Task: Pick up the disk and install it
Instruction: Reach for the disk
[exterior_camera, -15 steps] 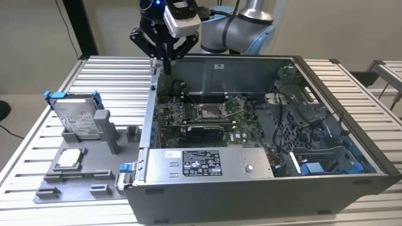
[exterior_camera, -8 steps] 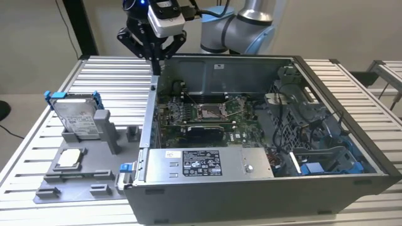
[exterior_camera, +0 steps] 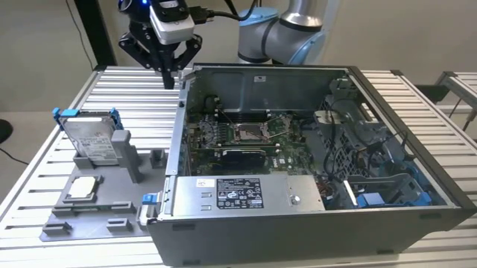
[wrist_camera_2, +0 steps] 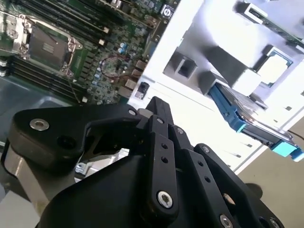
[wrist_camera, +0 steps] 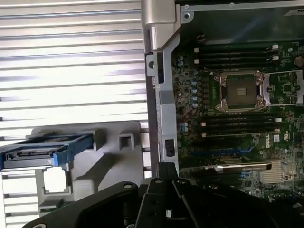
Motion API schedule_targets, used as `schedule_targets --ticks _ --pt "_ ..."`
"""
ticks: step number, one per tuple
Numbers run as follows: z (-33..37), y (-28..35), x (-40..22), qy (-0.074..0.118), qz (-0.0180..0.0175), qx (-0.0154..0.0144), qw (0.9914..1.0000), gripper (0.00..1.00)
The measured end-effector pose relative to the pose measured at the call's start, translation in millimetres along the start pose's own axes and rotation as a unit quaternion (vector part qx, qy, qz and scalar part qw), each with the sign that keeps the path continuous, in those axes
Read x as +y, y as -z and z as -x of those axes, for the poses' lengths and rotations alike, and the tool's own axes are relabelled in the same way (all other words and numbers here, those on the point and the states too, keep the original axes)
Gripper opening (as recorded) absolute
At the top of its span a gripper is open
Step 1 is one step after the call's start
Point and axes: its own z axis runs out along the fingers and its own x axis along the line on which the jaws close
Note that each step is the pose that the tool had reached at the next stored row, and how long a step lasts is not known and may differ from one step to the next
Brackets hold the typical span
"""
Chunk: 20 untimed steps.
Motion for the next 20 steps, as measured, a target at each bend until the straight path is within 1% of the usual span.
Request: schedule_targets --ticks 5,14,20 --pt "-19.1 0.5 -1.3 0.001 0.0000 0.0001 1.00000 0.00" --pt "-50.5 1.3 -3.5 0.003 0.0001 0.0002 1.00000 0.00" --pt "-75.6 2.0 -5.2 0.004 0.0001 0.0002 0.99999 0.00"
